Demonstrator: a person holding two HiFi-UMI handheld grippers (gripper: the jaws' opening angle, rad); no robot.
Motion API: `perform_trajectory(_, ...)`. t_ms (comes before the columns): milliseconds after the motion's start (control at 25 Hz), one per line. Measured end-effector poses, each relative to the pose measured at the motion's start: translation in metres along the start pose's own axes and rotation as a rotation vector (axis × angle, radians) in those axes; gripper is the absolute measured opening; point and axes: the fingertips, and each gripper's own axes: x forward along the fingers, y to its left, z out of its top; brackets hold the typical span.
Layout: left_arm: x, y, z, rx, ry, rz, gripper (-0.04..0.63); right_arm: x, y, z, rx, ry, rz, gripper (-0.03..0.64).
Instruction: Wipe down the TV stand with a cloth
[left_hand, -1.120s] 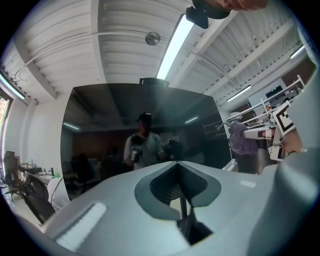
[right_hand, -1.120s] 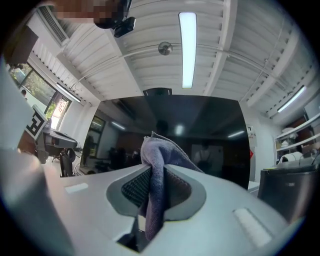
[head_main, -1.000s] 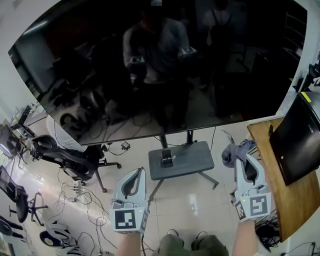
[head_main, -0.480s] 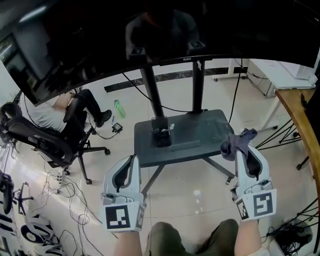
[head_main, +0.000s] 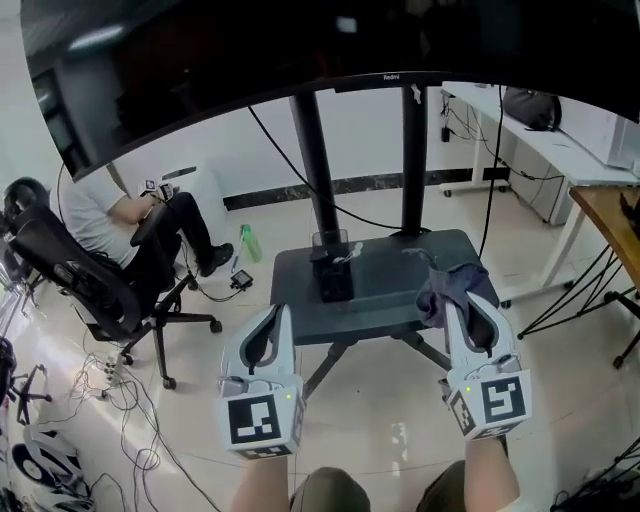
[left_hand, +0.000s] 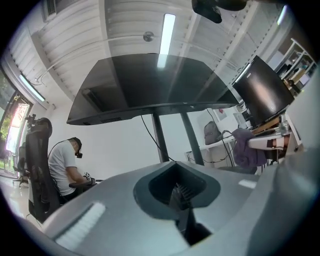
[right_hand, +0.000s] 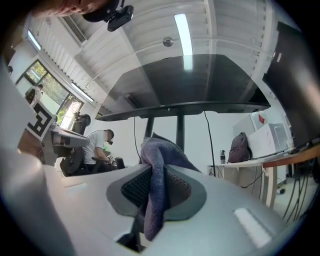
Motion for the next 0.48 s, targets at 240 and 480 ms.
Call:
perform_trajectory(240, 0.016, -0.001, 0.001, -0.009, 0.049, -0.03, 0.0, 0.037, 0.031, 0.027, -0.001, -0.005, 0.06, 0.058)
perform_trajectory(480, 0.068, 0.029, 0.002, -0.006, 0.057, -0.011, 0.002, 0.139, 0.066, 0.051, -0.017, 0.038, 0.128, 0.058)
